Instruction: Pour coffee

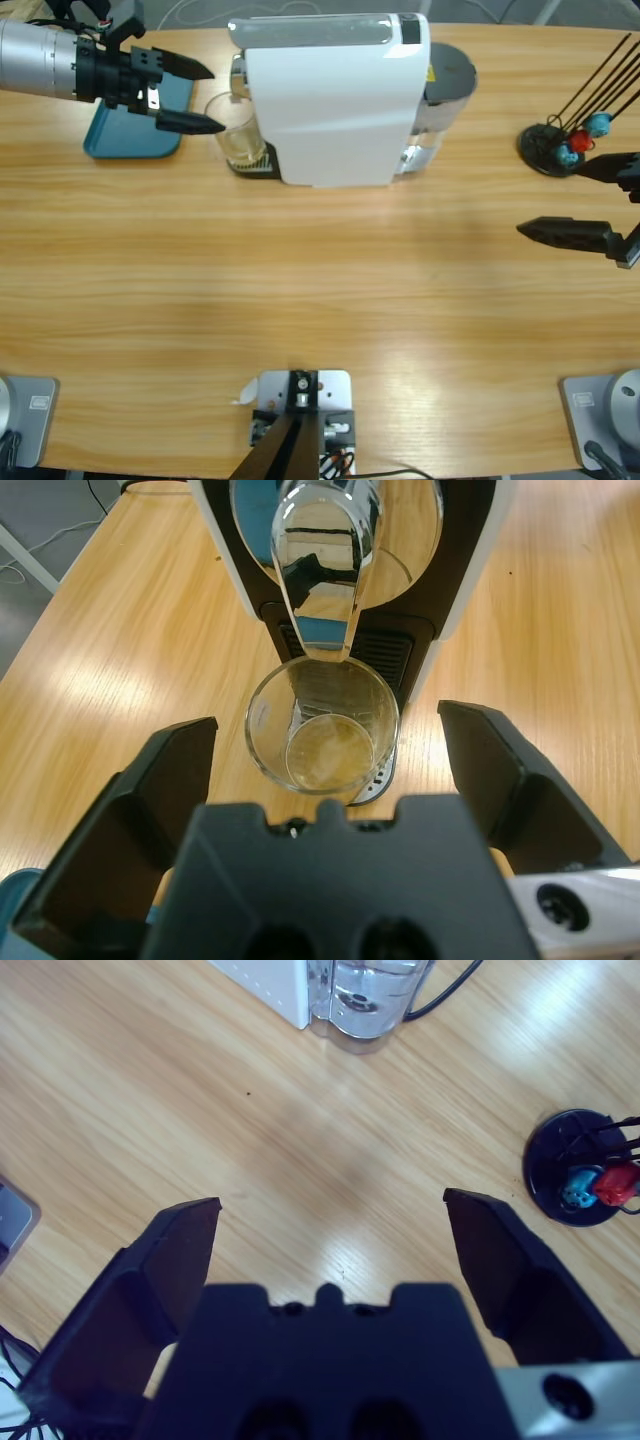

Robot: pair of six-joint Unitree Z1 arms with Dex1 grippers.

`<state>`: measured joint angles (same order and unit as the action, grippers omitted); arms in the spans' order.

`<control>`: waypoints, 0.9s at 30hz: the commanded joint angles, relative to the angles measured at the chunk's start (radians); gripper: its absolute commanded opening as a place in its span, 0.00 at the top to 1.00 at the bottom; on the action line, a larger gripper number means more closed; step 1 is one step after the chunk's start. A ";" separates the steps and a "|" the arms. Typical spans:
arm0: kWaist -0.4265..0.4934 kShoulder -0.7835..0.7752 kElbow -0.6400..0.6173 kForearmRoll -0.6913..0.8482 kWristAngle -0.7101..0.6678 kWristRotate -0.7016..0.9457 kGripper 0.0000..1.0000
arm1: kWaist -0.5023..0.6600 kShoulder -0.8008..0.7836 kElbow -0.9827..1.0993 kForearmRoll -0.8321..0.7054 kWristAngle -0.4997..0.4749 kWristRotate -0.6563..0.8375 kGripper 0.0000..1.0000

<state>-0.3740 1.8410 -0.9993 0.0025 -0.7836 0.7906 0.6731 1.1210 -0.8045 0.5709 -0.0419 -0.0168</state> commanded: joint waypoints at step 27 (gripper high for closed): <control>-0.051 0.158 -0.055 -0.013 0.087 -0.028 0.04 | 0.013 0.068 -0.018 0.026 0.019 -0.011 0.00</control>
<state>-0.4215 1.9303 -1.0530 0.0010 -0.7294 0.7761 0.6733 1.1552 -0.8089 0.5824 -0.0418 -0.0168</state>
